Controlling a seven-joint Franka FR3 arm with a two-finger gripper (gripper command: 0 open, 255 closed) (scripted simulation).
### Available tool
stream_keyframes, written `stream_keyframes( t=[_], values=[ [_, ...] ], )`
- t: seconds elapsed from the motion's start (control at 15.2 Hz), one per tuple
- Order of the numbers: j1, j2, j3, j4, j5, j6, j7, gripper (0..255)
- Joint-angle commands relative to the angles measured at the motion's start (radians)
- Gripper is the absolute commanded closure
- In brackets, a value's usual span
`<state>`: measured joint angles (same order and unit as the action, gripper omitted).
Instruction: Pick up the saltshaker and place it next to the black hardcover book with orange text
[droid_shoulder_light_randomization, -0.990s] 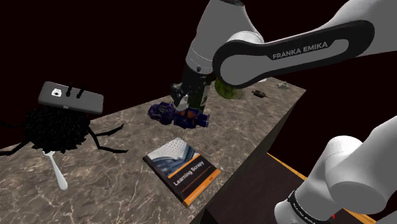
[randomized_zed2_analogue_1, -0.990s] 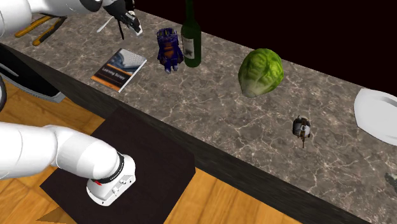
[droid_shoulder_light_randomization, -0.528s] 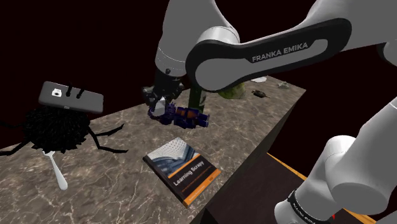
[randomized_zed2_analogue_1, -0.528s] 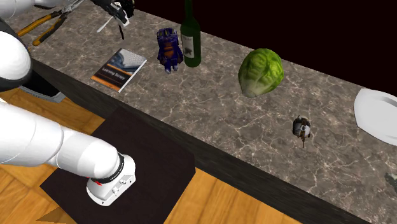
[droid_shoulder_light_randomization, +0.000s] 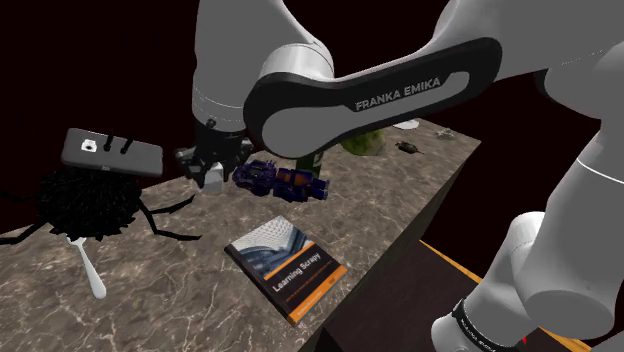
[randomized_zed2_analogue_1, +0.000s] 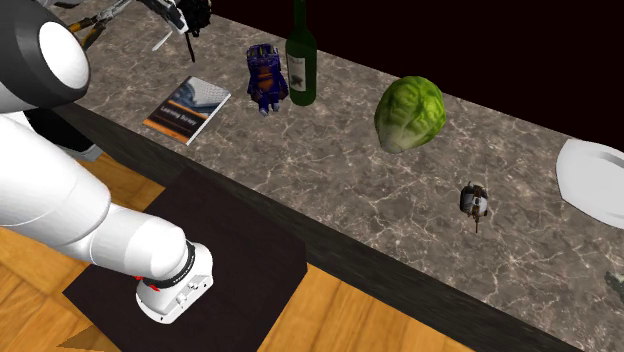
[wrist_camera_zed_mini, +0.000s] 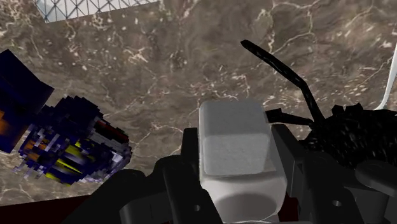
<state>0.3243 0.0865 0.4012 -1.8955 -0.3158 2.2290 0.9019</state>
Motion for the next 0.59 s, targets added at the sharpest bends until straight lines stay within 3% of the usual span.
stream_keyframes(
  t=[0.0, 0.53],
  values=[
    [0.002, 0.011, -0.001, -0.014, -0.012, 0.022, 0.014, 255],
    [0.005, 0.049, -0.008, -0.076, -0.057, 0.114, 0.06, 255]
  ],
)
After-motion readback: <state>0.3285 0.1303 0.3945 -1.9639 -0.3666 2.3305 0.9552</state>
